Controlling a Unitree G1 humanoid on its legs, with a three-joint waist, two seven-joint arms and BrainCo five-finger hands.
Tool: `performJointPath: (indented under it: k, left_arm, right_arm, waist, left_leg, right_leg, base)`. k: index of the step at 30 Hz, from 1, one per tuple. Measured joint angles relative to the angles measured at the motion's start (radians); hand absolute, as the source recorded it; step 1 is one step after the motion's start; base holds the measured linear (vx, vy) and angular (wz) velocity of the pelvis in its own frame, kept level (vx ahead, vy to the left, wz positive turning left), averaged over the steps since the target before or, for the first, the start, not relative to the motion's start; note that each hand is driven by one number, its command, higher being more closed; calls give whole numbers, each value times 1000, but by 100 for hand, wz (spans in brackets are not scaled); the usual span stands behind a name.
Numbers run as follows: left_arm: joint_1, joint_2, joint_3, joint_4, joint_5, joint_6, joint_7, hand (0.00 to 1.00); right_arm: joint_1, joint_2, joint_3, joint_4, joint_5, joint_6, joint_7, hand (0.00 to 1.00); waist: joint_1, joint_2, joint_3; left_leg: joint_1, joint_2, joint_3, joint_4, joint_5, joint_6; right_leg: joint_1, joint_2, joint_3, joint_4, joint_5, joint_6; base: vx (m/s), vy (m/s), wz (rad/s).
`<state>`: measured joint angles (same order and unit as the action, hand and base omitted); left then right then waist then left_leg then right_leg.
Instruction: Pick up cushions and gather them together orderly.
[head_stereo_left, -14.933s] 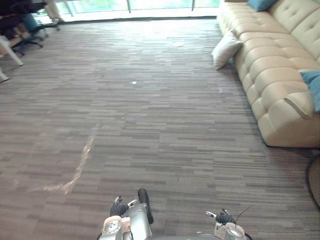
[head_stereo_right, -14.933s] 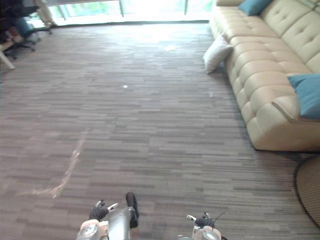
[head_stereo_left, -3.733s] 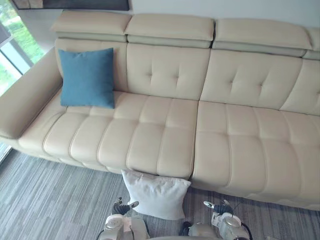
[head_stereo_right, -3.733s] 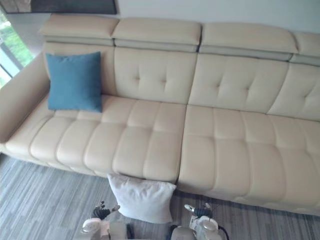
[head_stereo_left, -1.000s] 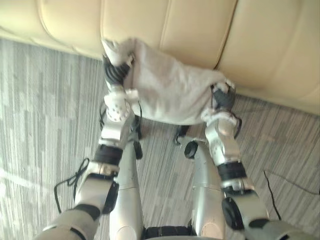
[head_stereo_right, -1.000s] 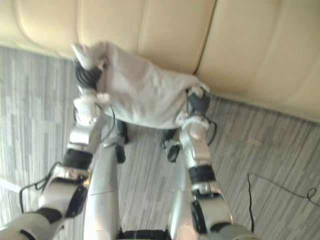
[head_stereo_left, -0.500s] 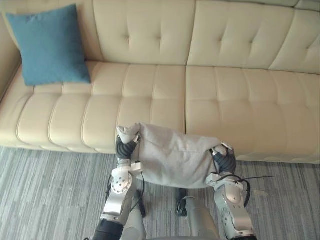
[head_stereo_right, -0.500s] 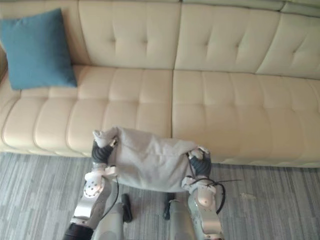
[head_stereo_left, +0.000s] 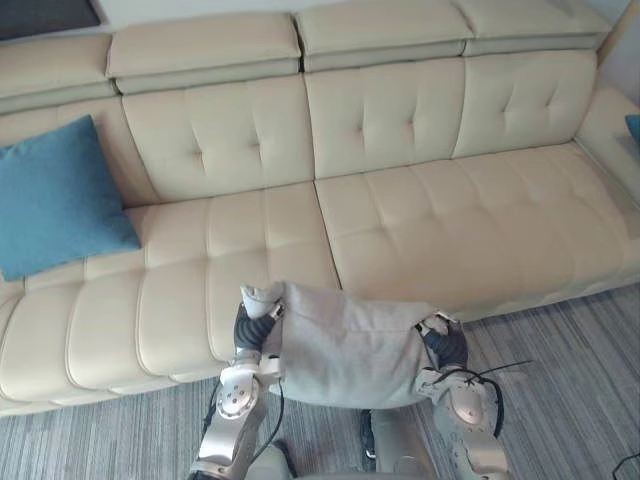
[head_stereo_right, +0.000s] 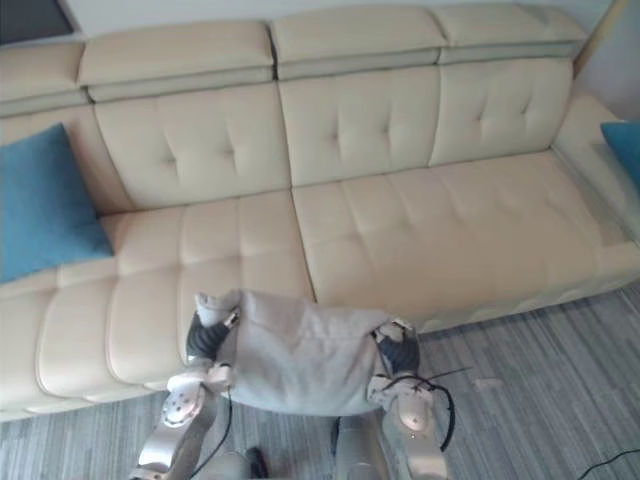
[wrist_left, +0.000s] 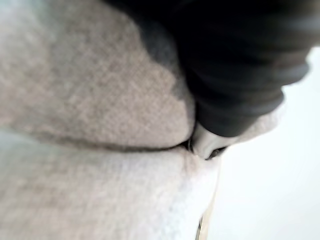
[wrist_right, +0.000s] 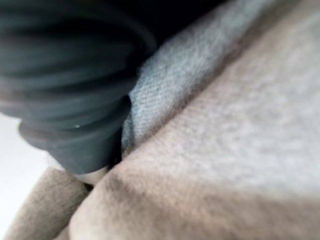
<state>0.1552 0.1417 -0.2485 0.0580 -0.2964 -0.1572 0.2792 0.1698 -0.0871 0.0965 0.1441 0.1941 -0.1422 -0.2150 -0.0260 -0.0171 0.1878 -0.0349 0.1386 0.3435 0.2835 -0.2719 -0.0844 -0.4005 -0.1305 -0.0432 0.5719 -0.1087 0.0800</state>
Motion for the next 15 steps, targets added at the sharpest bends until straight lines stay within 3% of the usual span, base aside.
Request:
performJointPath:
  k: [1, 3, 4, 6, 7, 8, 10, 11, 13, 15]
  left_arm:
    - [0, 5, 0, 0, -1, 0, 0, 100]
    - [3, 6, -1, 0, -3, -1, 0, 100]
    - [3, -5, -7, 22, -6, 0, 0, 100]
    - [18, -18, -21, 25, -11, 0, -1, 100]
    - [19, -17, -23, 25, -11, -2, -4, 100]
    - [13, -19, -22, 34, -21, -4, -4, 100]
    - [15, -26, -22, 38, -31, -2, -7, 100]
    - [25, -41, -22, 39, -40, 0, -8, 100]
    - [26, -53, -24, 37, -40, 1, -16, 100]
    - [17, -64, -24, 25, -40, 0, -28, 100]
  right_arm:
    - [-8, -4, 1, 1, 0, 3, 3, 100]
    - [-16, -11, 4, 3, 0, 6, 4, 100]
    - [-22, -24, 8, 12, 0, 8, 5, 100]
    - [-32, -57, 11, 26, 0, 11, 8, 100]
    - [-32, -59, 13, 26, 0, 15, 8, 100]
    - [-28, -59, 18, 25, 0, 17, 8, 100]
    - [-11, -60, 21, 8, 1, 21, 8, 100]
    - [35, -62, 21, -69, 3, 26, 8, 100]
    - [68, -62, 16, -146, 5, 25, 6, 100]
    - [73, -60, 0, -221, 5, 10, 3, 100]
  waist:
    - [0, 1, 0]
    - [-3, -12, -7]
    - [-14, 4, -12]
    - [-14, 56, -29]
    - [-8, 64, -33]
    - [-12, 68, -34]
    - [-9, 68, -34]
    - [-2, 65, -32]
    - [14, 63, -31]
    - [22, 61, -31]
  left_leg:
    - [0, 3, -13, -6, -6, -10]
    - [-1, -5, -35, -8, -16, -38]
    - [2, -1, -64, 7, -34, -76]
    - [0, 44, -99, 0, -30, -88]
    - [-2, 59, -116, 17, -24, -96]
    - [-56, 95, -171, 135, -23, -94]
    - [-144, 136, -229, 336, 16, -40]
    - [-208, 169, -246, 504, 129, -14]
    - [-235, 167, -241, 582, 102, -28]
    - [-282, 127, -230, 553, 38, -8]
  right_leg:
    - [0, -2, 5, -92, 10, 2]
    - [11, -11, 13, -282, 92, -4]
    - [16, -6, 13, -290, 152, -17]
    - [7, 37, -8, -262, 107, -31]
    - [-1, 54, -15, -245, 76, -45]
    - [9, 75, -48, -232, 52, -67]
    - [49, 102, -78, -226, 32, -89]
    - [112, 113, -96, -240, 14, -112]
    - [175, 110, -98, -268, 3, -123]
    - [224, 98, -118, -316, 1, -125]
  base:
    - [155, -110, 15]
    - [233, -159, 28]
    - [276, -182, 26]
    - [322, -175, 4]
    - [334, -174, -3]
    - [333, -203, 8]
    - [377, -228, 14]
    - [345, -172, 11]
    - [293, -101, 10]
    - [235, -11, 16]
